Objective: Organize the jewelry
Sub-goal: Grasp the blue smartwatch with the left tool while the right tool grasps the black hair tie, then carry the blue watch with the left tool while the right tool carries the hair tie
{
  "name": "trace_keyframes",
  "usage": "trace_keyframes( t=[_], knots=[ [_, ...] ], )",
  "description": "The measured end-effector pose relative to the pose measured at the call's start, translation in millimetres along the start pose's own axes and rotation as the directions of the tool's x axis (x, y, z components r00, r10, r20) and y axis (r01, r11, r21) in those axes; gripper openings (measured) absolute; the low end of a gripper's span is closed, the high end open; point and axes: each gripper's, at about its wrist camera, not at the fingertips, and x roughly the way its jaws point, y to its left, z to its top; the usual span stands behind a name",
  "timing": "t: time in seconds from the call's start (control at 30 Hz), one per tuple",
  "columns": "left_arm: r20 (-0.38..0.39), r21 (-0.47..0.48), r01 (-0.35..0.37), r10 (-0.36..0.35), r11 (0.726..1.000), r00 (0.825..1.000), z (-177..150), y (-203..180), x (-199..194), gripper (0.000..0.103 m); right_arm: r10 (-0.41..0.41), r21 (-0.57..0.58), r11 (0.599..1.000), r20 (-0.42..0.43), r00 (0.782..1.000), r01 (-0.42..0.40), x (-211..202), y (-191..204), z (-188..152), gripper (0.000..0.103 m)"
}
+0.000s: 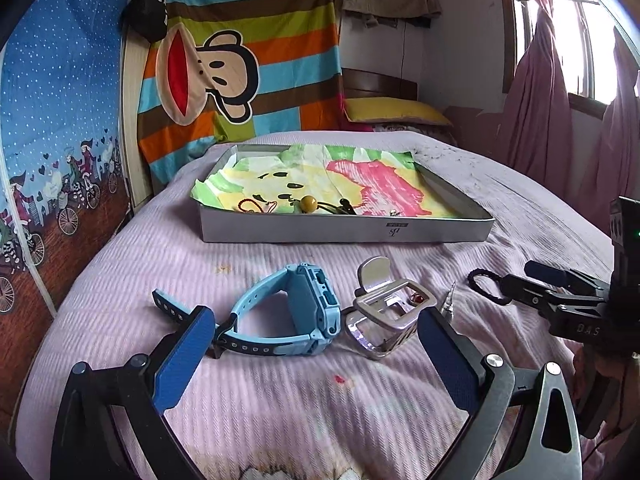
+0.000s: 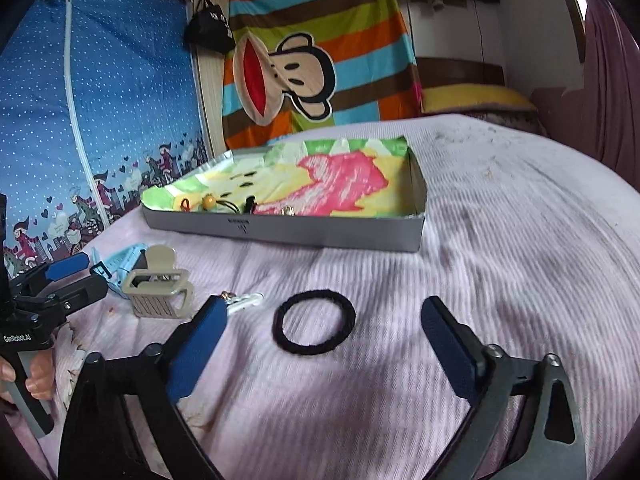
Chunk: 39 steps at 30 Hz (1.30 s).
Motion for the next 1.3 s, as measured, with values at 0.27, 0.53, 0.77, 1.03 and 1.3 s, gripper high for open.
trace_keyframes(
  t=[0.27, 0.53, 0.77, 1.03, 1.3],
  knots=[
    [-0.014, -0.005, 0.008, -0.008, 1.000, 1.000, 9.0, 2.5, 6.4, 0.096, -0.007, 0.001, 1.000, -0.116, 0.993, 0.007, 28.8, 2.6, -2.3, 0.061],
    [-0.099, -0.072, 0.015, -0.022, 0.997, 0.995, 19.0, 12.2, 25.8, 0.070, 0.021, 0.015, 1.000, -0.173, 0.985, -0.019, 47.0, 7.5, 0.2, 0.049],
    [-0.131, -0.078, -0.001, -0.009, 0.997, 0.991, 16.3, 13.6, 32.7, 0.056, 0.071, 0.017, 0.997, -0.197, 0.978, -0.069, 60.7, 17.6, 4.1, 0.035],
    [-0.145, -0.066, 0.029, -0.038, 0.997, 0.989, 14.5, 10.9, 34.7, 0.041, 0.102, 0.008, 0.995, -0.209, 0.972, -0.103, 68.5, 25.9, 4.8, 0.023],
    [-0.207, -0.085, 0.080, -0.096, 0.993, 0.974, 16.1, 17.1, 42.3, 0.038, 0.132, 0.049, 0.991, -0.209, 0.969, -0.125, 69.1, 18.0, 1.4, 0.022]
  ],
)
